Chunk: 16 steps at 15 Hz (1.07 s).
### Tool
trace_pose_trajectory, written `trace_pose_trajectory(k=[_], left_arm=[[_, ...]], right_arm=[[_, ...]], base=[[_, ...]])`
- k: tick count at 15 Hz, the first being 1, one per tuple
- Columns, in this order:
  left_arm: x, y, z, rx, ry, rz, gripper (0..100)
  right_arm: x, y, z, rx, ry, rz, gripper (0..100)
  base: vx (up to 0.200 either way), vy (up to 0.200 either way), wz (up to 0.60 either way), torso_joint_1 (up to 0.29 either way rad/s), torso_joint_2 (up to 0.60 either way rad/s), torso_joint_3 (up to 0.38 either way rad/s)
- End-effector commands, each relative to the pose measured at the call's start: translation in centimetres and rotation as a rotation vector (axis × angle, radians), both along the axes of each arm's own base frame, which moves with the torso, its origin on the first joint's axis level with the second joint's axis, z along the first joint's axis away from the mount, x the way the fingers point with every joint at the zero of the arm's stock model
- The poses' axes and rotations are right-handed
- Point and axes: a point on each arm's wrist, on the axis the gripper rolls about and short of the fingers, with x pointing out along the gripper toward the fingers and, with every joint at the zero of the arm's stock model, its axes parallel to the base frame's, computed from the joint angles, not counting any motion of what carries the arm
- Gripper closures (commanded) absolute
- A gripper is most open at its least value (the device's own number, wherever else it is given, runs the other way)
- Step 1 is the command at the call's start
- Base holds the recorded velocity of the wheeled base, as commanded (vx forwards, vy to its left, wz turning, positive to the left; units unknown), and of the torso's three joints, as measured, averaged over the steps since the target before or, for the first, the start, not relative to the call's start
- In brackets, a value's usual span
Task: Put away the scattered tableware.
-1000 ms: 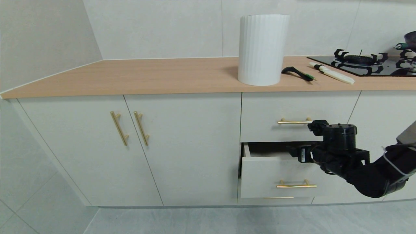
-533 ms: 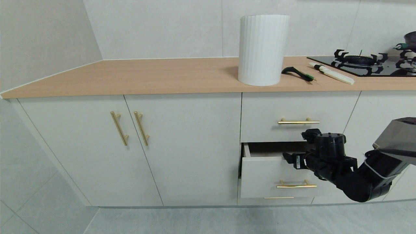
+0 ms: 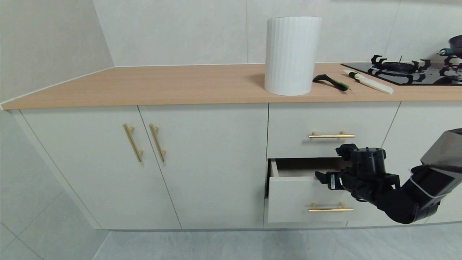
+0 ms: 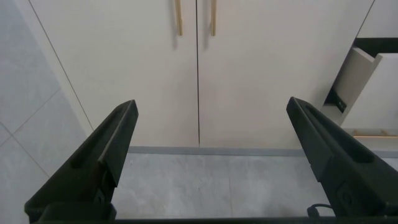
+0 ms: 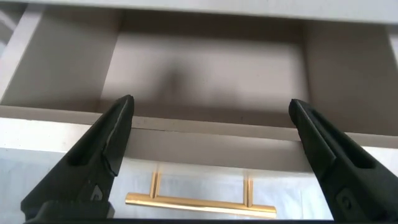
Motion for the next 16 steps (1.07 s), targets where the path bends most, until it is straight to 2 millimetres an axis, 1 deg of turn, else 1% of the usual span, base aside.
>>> trace_pose_trajectory(k=[1,8,13,16], left_arm=[[0.0,0.0,0.0,0.0,-0.001,0.0,0],[0.0,0.0,0.0,0.0,0.0,0.0,0],[0.0,0.0,0.0,0.0,0.0,0.0,0],[0.0,0.0,0.0,0.0,-0.001,0.0,0]], right_arm=[[-0.4,-0.1,1.0,-0.002,-0.002,0.002,0],[-1.8,-0.3,2.1,-0.022,0.099,0.019,0],[-3.9,-0.6,4.4,-0.028,0.21,0.067,0],[-5.0,-0.6,5.5,-0.05,0.237,0.092,0]], base=[[0.0,0.0,0.0,0.0,0.0,0.0],[0.0,0.0,0.0,0.0,0.0,0.0],[0.0,0.0,0.0,0.0,0.0,0.0],[0.0,0.0,0.0,0.0,0.0,0.0]])
